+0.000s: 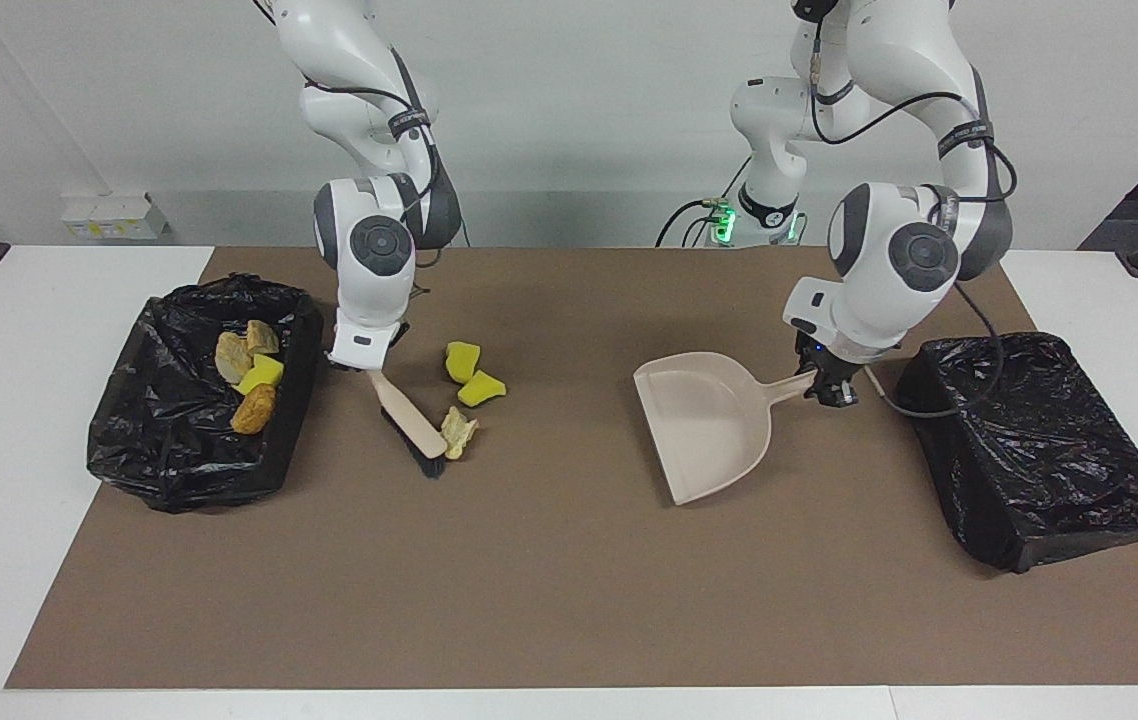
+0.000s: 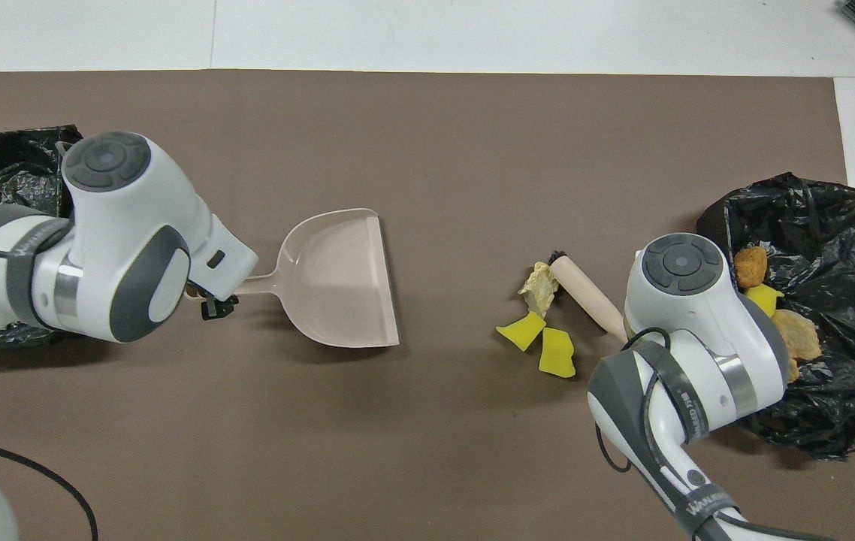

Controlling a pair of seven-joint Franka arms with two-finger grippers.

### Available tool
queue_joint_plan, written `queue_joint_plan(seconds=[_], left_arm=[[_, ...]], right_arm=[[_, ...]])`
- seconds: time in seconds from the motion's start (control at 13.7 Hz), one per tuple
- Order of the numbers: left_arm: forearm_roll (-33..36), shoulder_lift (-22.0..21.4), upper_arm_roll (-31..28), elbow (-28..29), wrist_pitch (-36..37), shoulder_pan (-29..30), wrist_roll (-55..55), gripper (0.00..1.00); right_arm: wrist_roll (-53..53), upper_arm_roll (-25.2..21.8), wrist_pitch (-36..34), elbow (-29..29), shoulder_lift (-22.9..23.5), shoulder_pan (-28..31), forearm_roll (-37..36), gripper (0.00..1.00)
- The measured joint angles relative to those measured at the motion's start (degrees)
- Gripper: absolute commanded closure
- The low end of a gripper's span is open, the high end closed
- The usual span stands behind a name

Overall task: Sweep and dump trash in bin
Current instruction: 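Sweep bread and sponge pieces toward the dustpan with the right gripper's brush, then sweep the pieces into the dustpan held by the left gripper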

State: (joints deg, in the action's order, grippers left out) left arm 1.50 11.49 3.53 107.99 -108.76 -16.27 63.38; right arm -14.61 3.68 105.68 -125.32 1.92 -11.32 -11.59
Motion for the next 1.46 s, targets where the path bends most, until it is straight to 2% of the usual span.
queue_joint_plan(seconds=[0.22, 0.51, 0.73, 1.1, 1.25, 1.46], left_arm=[[3.27, -2.34, 0.14, 3.09, -1.61, -5.38, -6.34, 1.0], [3.87, -4.38, 0.2, 5.27, -1.63, -9.31, -9.85, 1.0], [3.92, -4.44, 0.17, 6.37, -2.49, -10.98, -12.08, 1.0], [3.96, -4.45, 0.09, 6.45, -2.78, -11.13, -12.34, 1.0], [3.96, -4.45, 0.07, 6.46, -2.8, -11.13, -12.36, 1.0], [3.96, -4.44, 0.05, 6.48, -2.84, -11.13, -12.36, 1.0]], right_arm=[[8.48, -0.02, -1.12, -0.72, -1.33, -0.26, 2.77, 1.0], [14.72, -0.78, -1.16, -0.8, -3.25, 4.54, 2.84, 1.0], [18.69, -1.01, -1.14, -4.48, -5.43, 6.65, 3.09, 1.0], [24.82, -0.4, 2.67, -11.22, -8.2, 2.22, 10.06, 1.0], [27.35, -0.39, 5.83, -11.93, -7.5, -1.17, 13.99, 1.0], [34.72, -0.23, 12.23, -12.04, -4.58, -9.32, 20.01, 1.0]])
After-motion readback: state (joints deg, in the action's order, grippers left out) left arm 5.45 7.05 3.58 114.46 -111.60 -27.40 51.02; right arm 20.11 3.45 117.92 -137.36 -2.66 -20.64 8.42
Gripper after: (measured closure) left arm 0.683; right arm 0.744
